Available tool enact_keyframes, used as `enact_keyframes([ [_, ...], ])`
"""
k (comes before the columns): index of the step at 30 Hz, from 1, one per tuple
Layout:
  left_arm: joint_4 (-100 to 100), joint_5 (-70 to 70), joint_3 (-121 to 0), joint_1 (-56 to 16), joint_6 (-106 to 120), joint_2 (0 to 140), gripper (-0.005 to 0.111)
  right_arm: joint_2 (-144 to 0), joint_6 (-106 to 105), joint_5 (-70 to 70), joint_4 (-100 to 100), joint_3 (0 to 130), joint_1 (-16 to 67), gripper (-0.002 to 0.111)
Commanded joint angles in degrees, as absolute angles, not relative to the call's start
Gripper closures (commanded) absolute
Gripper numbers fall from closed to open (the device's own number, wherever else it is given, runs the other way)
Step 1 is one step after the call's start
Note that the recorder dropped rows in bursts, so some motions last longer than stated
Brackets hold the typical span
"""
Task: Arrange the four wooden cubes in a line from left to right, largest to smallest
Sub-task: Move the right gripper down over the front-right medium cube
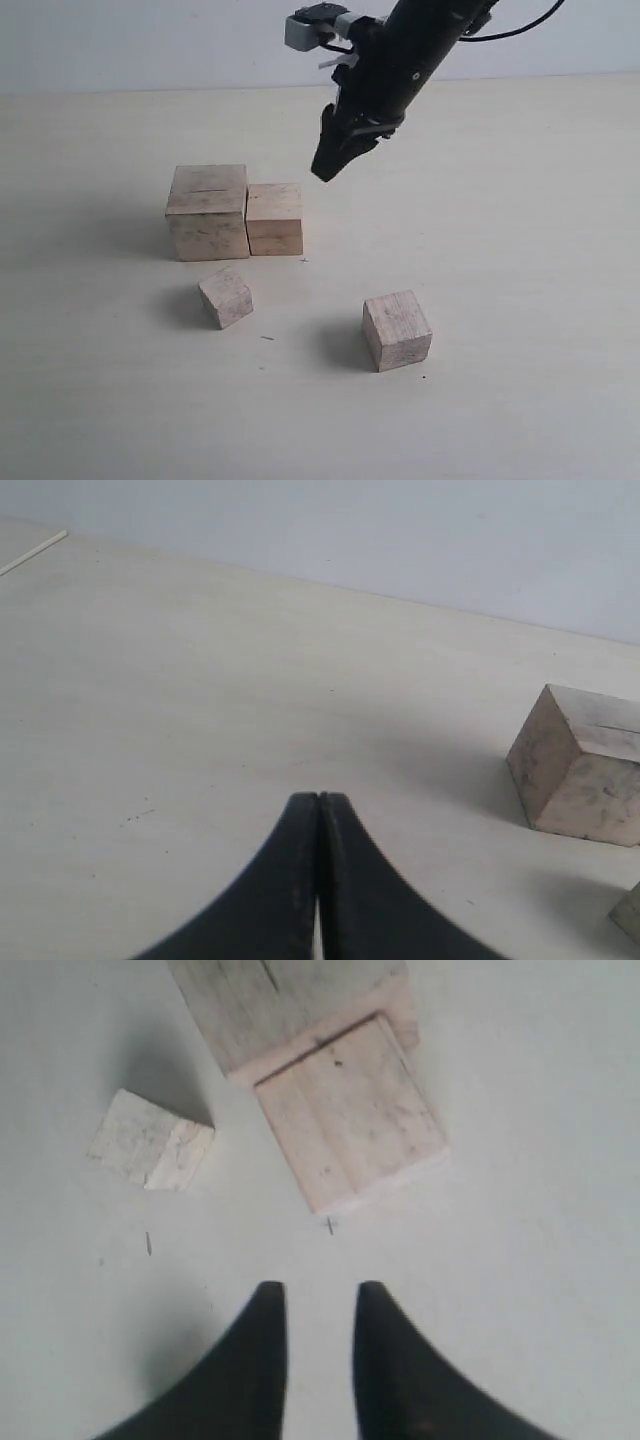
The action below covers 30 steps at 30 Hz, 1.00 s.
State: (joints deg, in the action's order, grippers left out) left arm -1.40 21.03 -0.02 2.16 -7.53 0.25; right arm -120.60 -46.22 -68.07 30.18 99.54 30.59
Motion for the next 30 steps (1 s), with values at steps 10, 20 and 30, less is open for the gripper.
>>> enact_keyframes([
  [10,-1.3,20.8,0.0,1.8,-7.6,0.0,0.107,-109.0,-8.2,-66.6,20.5,93.5,30.6,0.108],
  [20,-1.3,20.8,0.0,1.8,-7.6,0.0,0.107,-88.5,-2.3,-41.2,20.7,60.4,35.7,0.108],
  [30,-1.3,20.8,0.0,1.8,-7.6,0.0,0.107,-92.9,20.5,-36.4,0.4,53.8,47.9,0.108],
])
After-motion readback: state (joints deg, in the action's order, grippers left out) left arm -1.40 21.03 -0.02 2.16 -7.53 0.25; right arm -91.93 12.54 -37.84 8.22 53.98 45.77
